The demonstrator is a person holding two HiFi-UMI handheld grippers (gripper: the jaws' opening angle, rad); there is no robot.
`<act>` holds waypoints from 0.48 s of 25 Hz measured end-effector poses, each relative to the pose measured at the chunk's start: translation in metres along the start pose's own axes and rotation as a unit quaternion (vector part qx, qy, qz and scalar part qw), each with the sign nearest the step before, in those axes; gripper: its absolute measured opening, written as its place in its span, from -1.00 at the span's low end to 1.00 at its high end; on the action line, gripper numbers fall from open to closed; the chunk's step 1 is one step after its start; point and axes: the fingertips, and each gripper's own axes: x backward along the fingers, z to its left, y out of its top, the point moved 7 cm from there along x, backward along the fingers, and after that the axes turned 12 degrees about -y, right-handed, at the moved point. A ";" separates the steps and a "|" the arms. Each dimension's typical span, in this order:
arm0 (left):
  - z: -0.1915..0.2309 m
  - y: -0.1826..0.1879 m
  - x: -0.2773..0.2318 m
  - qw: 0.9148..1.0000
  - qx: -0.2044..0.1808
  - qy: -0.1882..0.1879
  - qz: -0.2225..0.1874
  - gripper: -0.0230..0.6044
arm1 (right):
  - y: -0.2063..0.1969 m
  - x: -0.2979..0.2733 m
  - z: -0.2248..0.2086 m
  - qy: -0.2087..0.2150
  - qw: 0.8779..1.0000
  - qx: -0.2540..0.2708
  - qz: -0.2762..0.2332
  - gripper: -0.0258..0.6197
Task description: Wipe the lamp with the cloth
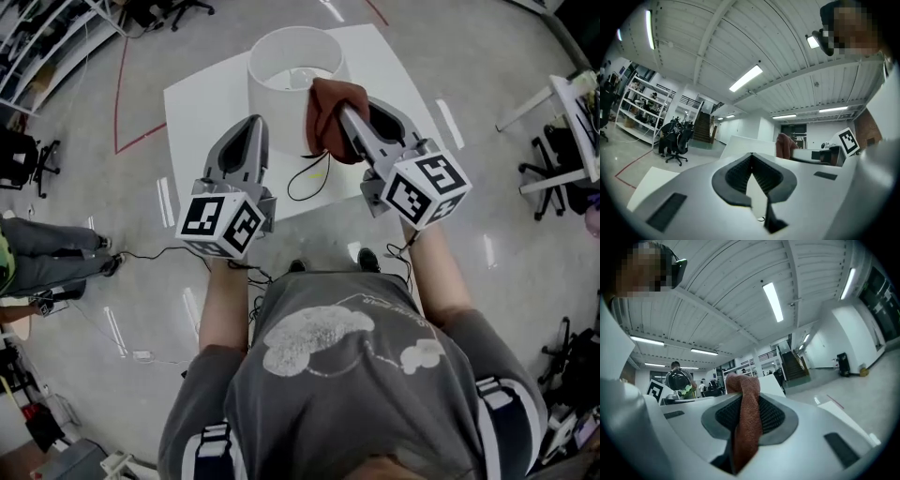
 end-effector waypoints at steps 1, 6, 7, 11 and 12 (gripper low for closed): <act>-0.001 -0.004 0.003 1.000 0.002 0.009 0.002 -0.90 | -0.003 -0.002 0.000 0.008 1.000 -0.002 0.007 -0.65; -0.016 -0.023 0.003 0.998 0.007 0.052 0.019 -0.90 | -0.017 -0.004 -0.020 0.035 0.999 -0.014 0.039 -0.65; -0.022 -0.028 -0.001 0.998 0.008 0.059 0.022 -0.90 | -0.020 -0.003 -0.030 0.038 0.998 -0.017 0.044 -0.65; -0.031 -0.046 -0.012 0.996 0.011 0.082 0.036 -0.90 | -0.035 -0.004 -0.059 0.042 0.997 -0.033 0.061 -0.65; -0.034 -0.052 -0.015 0.995 0.012 0.090 0.040 -0.90 | -0.040 -0.005 -0.068 0.044 0.996 -0.035 0.067 -0.65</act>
